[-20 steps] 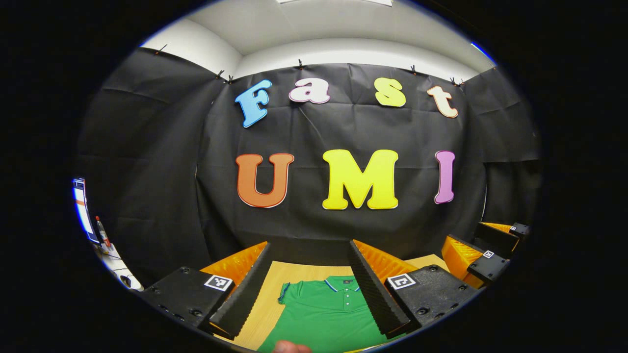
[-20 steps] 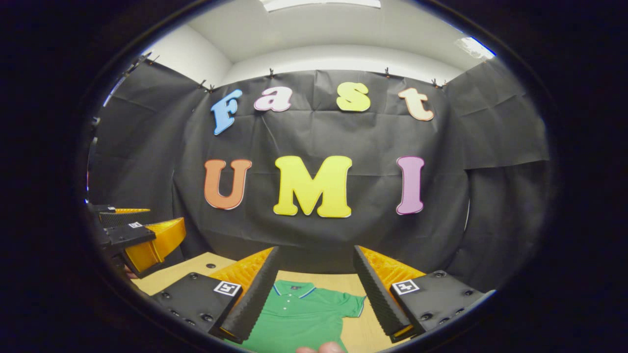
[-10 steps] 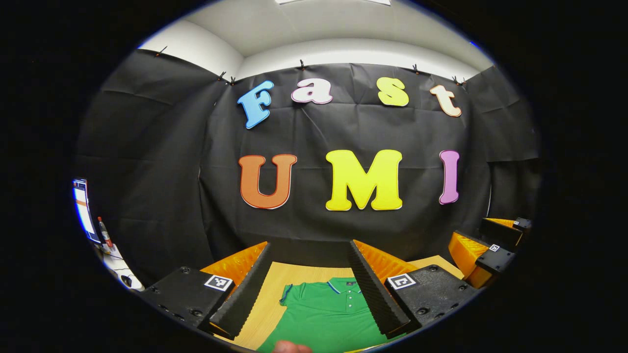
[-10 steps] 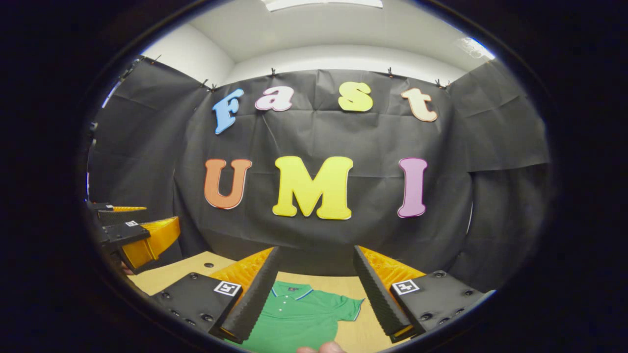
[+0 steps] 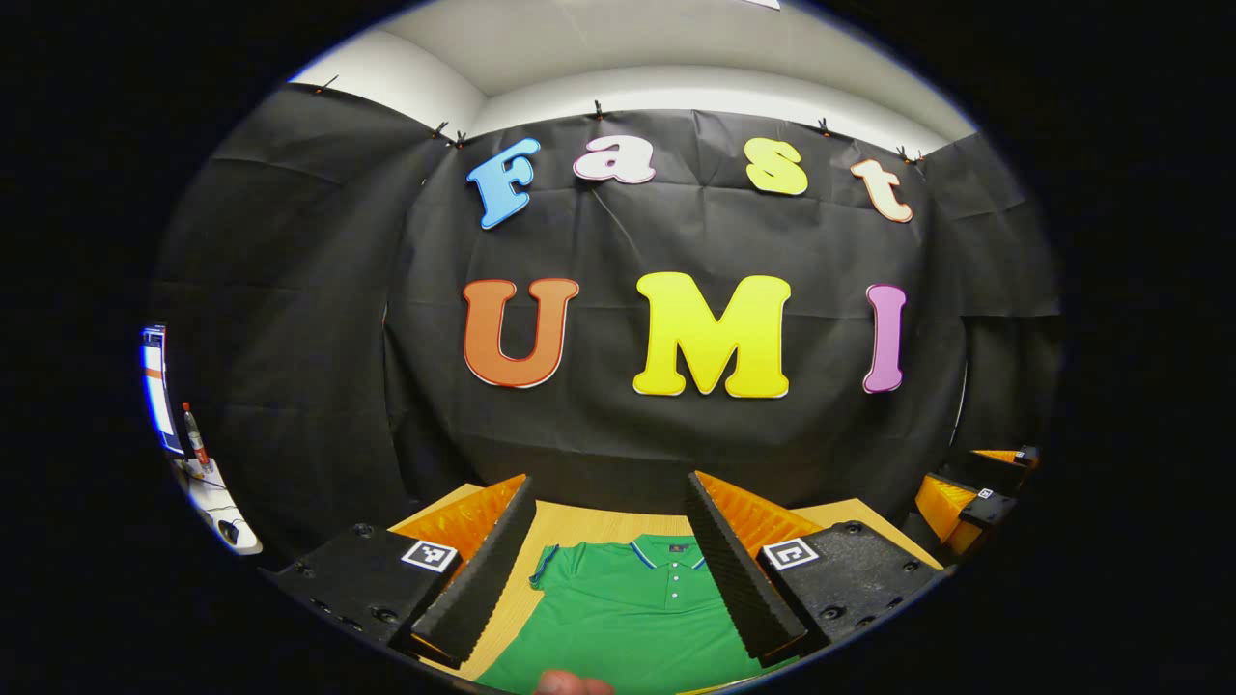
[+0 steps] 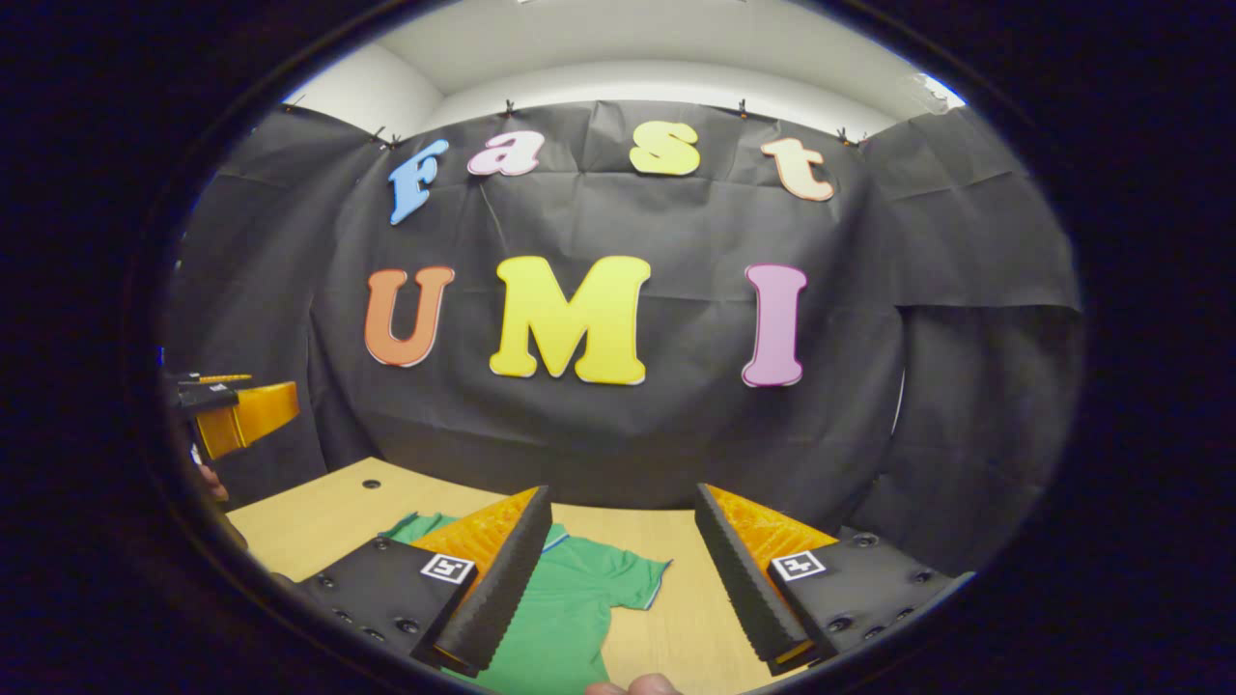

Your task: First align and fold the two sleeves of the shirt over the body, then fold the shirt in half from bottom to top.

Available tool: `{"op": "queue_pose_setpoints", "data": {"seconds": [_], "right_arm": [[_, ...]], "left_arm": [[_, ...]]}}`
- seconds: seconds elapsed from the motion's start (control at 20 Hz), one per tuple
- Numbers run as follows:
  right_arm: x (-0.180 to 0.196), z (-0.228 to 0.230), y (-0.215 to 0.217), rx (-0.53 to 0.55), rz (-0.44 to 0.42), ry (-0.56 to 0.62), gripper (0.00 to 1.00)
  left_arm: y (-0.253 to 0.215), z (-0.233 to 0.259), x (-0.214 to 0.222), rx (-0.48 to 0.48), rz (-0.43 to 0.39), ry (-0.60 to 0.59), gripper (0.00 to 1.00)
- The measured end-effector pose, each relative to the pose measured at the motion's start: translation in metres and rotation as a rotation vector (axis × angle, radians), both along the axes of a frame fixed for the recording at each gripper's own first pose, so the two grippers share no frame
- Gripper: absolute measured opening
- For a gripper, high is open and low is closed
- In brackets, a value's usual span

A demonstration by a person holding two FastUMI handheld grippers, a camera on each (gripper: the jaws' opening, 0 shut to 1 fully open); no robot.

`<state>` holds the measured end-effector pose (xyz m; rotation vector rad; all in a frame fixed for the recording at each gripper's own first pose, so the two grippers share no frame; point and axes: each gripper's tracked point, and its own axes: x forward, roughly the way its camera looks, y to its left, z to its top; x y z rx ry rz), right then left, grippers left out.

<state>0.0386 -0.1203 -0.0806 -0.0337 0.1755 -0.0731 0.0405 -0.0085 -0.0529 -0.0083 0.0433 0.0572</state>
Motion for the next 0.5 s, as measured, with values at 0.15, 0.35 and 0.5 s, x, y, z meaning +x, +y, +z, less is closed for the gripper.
{"op": "queue_pose_setpoints", "data": {"seconds": [0.15,0.35,0.5], "right_arm": [[0.013,-0.049,-0.017,0.022,0.004,0.154,0.92],[0.039,-0.107,-0.028,0.105,0.024,0.354,0.93],[0.066,-0.137,-0.042,0.095,0.017,0.417,0.92]], "left_arm": [[-0.006,-0.016,0.004,-0.005,-0.009,0.048,0.99],[-0.006,-0.041,0.008,-0.001,0.008,0.112,0.99],[0.0,-0.05,0.011,0.007,0.029,0.139,0.99]]}}
